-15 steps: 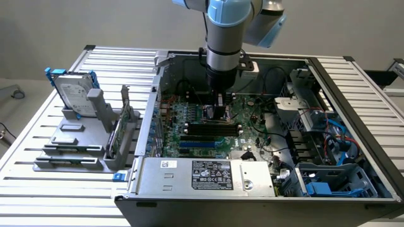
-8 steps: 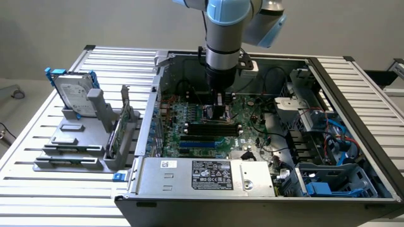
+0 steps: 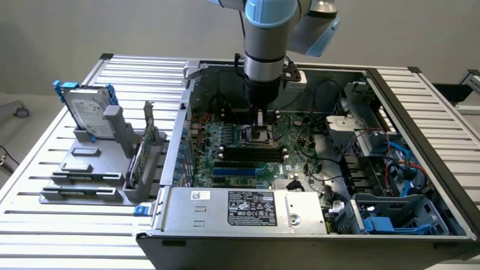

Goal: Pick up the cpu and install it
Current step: 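Place the cpu into insertion slot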

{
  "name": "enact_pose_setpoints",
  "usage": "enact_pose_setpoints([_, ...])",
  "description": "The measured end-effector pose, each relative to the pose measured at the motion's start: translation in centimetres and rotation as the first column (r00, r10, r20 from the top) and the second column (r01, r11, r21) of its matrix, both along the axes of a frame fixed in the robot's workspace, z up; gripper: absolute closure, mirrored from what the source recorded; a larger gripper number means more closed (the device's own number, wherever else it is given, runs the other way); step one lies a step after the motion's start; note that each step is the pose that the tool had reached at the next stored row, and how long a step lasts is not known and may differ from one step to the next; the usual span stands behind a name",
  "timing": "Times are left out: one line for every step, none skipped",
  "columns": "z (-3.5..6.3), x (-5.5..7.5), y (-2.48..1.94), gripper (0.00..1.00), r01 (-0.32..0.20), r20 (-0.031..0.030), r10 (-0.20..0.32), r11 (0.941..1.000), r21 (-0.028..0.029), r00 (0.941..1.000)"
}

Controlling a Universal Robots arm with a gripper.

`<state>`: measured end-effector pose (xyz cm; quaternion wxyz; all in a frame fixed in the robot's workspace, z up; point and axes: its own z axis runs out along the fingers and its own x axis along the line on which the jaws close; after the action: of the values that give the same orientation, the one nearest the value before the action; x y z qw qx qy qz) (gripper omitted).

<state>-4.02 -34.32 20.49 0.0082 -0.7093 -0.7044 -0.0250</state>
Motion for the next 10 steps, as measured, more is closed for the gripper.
enact_pose_setpoints([0.02, -0.1, 0.0, 0.71, 0.0, 0.0001, 0.0, 1.0, 0.0001, 1.0])
enact_pose_setpoints([0.04, -0.2, 0.0, 0.76, 0.0, 0.0, 0.0, 1.0, 0.0001, 1.0])
enact_pose_setpoints([0.06, -0.4, 0.0, 0.82, 0.0, 0.0, 0.0, 1.0, 0.0001, 1.0])
enact_pose_setpoints([0.07, -0.6, -0.01, 0.88, 0.0, 0.0, 0.0, 1.0, 0.0002, 1.0])
enact_pose_setpoints([0.08, -0.9, -0.01, 0.88, 0.0, -0.0001, 0.0, 1.0, 0.0002, 1.0])
enact_pose_setpoints([0.09, -1.3, -0.01, 0.88, 0.0, -0.0001, 0.0, 1.0, 0.0004, 1.0])
enact_pose_setpoints([0.1, -1.6, -0.01, 0.89, 0.0, -0.0003, 0.0, 1.0, 0.0006, 1.0])
enact_pose_setpoints([0.11, -1.9, -0.02, 0.89, 0.0, -0.0006, 0.0, 1.0, 0.0008, 1.0])
enact_pose_setpoints([0.13, -2.2, -0.02, 0.89, 0.0, -0.001, 0.0, 1.0, 0.001, 1.0])
enact_pose_setpoints([0.14, -2.5, -0.02, 0.89, 0.0, -0.0018, 0.0, 1.0, 0.001, 1.0])
